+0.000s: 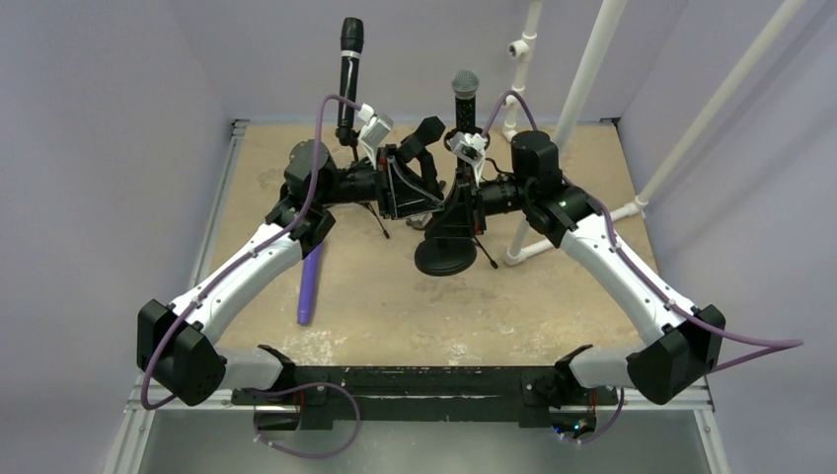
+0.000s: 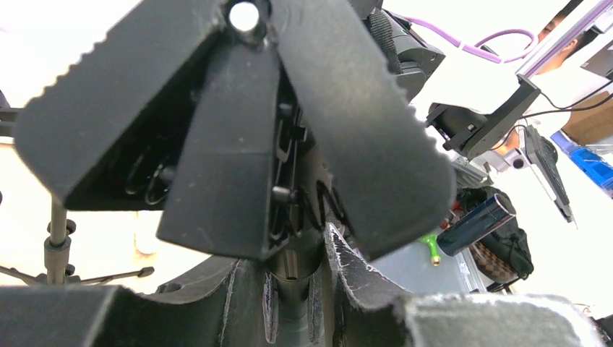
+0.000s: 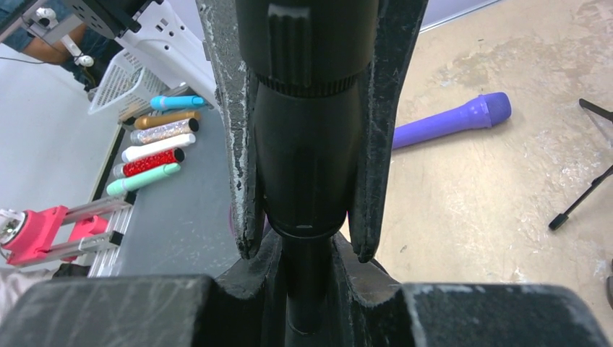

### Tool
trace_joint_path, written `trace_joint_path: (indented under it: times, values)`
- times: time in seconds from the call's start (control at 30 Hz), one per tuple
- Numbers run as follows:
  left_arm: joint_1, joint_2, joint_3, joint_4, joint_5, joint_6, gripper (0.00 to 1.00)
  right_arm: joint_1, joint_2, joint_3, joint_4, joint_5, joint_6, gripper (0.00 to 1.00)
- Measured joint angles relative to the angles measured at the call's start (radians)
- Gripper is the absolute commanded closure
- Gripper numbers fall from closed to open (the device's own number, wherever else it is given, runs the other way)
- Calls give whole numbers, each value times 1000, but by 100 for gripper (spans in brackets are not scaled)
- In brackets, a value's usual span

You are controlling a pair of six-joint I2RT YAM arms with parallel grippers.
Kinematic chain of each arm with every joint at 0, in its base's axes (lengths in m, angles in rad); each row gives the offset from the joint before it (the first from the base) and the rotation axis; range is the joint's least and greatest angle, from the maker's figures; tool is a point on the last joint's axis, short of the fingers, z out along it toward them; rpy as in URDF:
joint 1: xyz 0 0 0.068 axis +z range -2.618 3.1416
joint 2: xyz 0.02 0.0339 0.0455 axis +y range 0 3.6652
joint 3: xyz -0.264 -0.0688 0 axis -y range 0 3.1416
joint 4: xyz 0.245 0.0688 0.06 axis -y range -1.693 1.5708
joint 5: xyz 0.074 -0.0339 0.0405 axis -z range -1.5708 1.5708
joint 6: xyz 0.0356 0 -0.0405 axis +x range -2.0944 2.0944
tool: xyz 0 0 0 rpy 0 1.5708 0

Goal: Remove the microphone from the stand

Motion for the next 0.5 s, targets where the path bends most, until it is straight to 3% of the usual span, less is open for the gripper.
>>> trace_joint_path:
  times: [0.1,0.27,0.5]
  values:
    - [0,-5,-11,2,-1,0,100,0,-1,-6,-4,3,-11,70]
    - [2,-11,-14,1,-6,2,100,0,-15,-10,-27,5,-26,35]
    - [29,-45,-24,-2,-13,4,100,-4,-50,-12,-55,26,-55,22]
